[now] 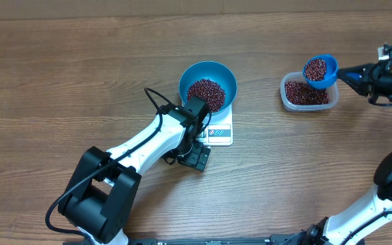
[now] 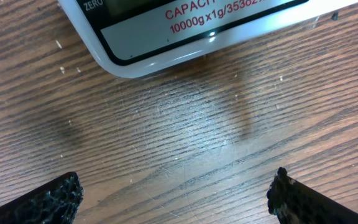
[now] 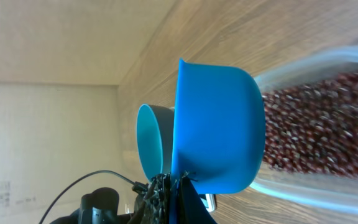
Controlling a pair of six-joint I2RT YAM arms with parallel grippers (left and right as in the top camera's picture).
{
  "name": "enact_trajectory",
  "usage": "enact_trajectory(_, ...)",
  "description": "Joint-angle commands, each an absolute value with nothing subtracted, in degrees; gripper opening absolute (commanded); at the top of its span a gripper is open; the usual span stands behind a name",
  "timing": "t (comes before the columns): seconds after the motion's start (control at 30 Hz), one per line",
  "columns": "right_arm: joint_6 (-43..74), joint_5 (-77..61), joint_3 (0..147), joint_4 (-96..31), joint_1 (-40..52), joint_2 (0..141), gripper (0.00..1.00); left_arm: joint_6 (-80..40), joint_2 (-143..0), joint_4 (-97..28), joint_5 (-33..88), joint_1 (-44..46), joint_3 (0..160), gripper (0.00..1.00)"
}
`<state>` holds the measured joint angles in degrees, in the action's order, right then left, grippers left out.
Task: Scoop item into bowl and weigh 150g on scale
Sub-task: 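Carry the filled scoop left over the teal bowl, then tip the scoop with the right gripper to pour beans into the bowl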
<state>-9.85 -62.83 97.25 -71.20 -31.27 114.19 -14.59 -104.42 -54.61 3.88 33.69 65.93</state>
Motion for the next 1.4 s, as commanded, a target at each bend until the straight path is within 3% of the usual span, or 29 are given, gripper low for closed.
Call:
enact_trajectory(0.0, -10.55, -66.81, 101.89, -71.05, -27.55, 111.98, 0.04, -13.69, -104.79, -54.59, 3.88, 33.67, 66.5, 1.0)
enact_trajectory(0.43, -9.04, -65.71, 106.52, -66.96, -10.59, 111.94, 0.04, -13.69, -104.79, -54.65, 3.88, 33.67, 66.5, 1.0)
enact_trajectory(0.73, -9.08, -51.57, 106.54, -58.87, 3.49, 111.92, 0.04, -13.69, -104.79, -54.74, 3.88, 33.67, 66.5, 0.99)
enact_trajectory(1.23, -12.84, -31.55, 111.53, -56.66, 12.97, 109.86, 0.04, -13.67, -104.79, -54.81, 3.86, 33.67, 66.5, 1.0)
enact_trajectory(1.37, -18.74, -30.52, 111.53, -58.52, 14.44, 109.06, 0.04, -13.69, -104.79, -54.78, 3.88, 33.67, 66.5, 1.0)
